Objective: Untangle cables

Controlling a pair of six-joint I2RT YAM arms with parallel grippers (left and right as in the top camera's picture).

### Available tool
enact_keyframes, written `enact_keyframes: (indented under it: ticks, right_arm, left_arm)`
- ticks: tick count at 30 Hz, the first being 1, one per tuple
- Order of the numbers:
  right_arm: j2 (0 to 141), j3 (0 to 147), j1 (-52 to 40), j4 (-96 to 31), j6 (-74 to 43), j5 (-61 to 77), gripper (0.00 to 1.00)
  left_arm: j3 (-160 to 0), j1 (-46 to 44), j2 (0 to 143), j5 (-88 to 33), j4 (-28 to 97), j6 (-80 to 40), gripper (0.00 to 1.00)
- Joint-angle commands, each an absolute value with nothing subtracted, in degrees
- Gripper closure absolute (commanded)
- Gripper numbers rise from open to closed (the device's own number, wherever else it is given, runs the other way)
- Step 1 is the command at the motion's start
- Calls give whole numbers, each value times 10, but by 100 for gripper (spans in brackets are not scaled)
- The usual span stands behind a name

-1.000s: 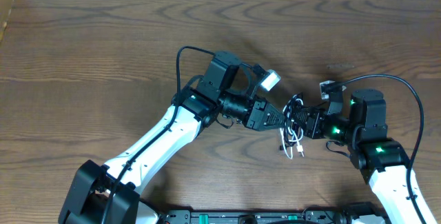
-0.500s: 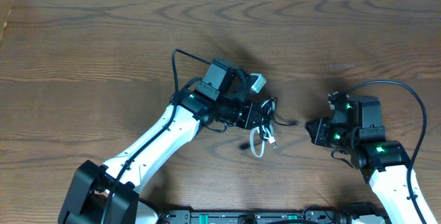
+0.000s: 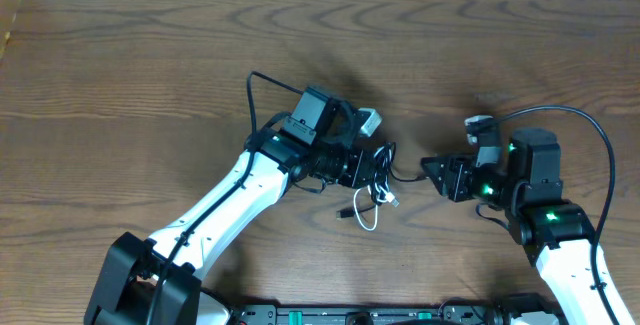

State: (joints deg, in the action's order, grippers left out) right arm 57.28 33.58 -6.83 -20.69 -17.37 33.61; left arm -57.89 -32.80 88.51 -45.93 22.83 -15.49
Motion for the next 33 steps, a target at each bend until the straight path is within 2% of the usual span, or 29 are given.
enact_keyframes:
  ticks: [1,8,17,26,33]
  right_arm:
    - [570,343,-69,-192,-237,411,55]
    - [570,343,-69,-190,-312,454,58]
    - [570,343,-69,-201,-422,476,75]
    - [570,343,-69,-201,-422,475,75]
    - [570,343,-69,-202,-422,464,84]
  left_arm:
    - [-585,-350,880,-460,231,-123,93]
    - [-585,-393,880,-453,226,-75,93]
    - [-585,-400,880,-439,176,-75,93]
    - [-585,-418,880,-443,166,-82,93]
    - [-585,-456,874,-445,158,-82,93]
